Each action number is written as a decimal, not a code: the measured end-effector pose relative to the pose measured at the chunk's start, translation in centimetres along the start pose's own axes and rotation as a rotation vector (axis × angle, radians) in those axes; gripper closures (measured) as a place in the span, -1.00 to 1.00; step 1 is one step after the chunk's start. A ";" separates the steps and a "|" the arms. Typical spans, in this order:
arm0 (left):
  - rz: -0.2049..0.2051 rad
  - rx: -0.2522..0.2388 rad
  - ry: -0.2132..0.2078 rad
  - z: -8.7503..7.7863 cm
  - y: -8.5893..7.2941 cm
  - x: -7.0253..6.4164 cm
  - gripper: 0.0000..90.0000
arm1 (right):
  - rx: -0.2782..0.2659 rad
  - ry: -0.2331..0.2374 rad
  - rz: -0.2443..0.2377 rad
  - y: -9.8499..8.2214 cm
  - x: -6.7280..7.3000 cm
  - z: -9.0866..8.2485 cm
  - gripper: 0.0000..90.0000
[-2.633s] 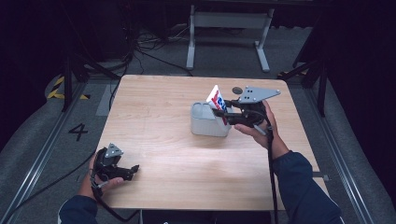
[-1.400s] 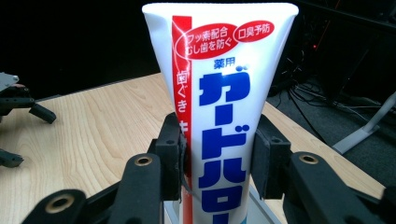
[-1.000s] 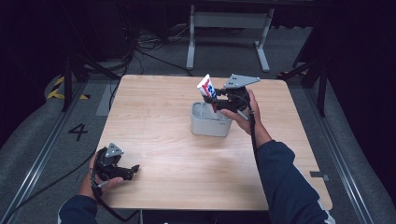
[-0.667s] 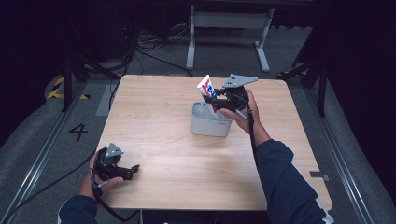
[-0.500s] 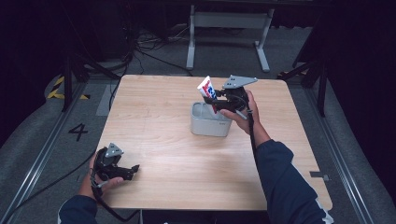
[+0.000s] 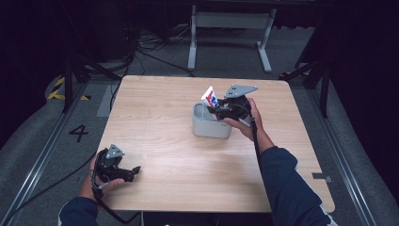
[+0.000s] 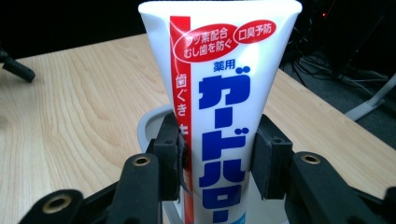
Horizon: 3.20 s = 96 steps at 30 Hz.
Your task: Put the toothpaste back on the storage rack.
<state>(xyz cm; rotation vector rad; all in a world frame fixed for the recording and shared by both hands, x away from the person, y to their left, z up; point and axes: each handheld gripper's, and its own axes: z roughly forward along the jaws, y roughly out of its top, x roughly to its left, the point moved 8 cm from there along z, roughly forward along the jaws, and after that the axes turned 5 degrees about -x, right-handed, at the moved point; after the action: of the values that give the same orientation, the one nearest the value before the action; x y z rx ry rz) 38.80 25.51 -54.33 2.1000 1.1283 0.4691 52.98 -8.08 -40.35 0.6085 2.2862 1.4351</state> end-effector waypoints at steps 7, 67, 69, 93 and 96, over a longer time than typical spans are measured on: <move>0.000 0.000 0.000 0.0 0.0 0.0 -1.00 | 0.032 -0.001 -0.003 -1.5 0.0 -0.4 0.33; 0.001 -0.001 0.004 0.0 0.0 0.0 -0.99 | 0.033 -0.028 0.006 -2.2 0.3 -5.2 -0.18; 0.000 0.000 0.004 0.0 0.0 0.0 -0.99 | 0.034 -0.031 -0.002 -2.3 0.2 -5.6 -0.19; -0.002 -0.002 0.005 0.0 0.0 0.0 -0.99 | 0.133 -0.114 -0.065 -5.7 0.1 -9.9 -0.33; -0.003 -0.003 0.005 0.0 0.0 0.0 -0.99 | 0.138 -0.125 -0.060 -6.3 -0.1 -10.3 -0.35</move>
<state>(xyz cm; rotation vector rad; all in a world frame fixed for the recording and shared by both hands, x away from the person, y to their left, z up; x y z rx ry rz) 38.77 25.49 -54.33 2.0958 1.1332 0.4747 46.66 -18.23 -41.84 0.6457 2.2973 1.1858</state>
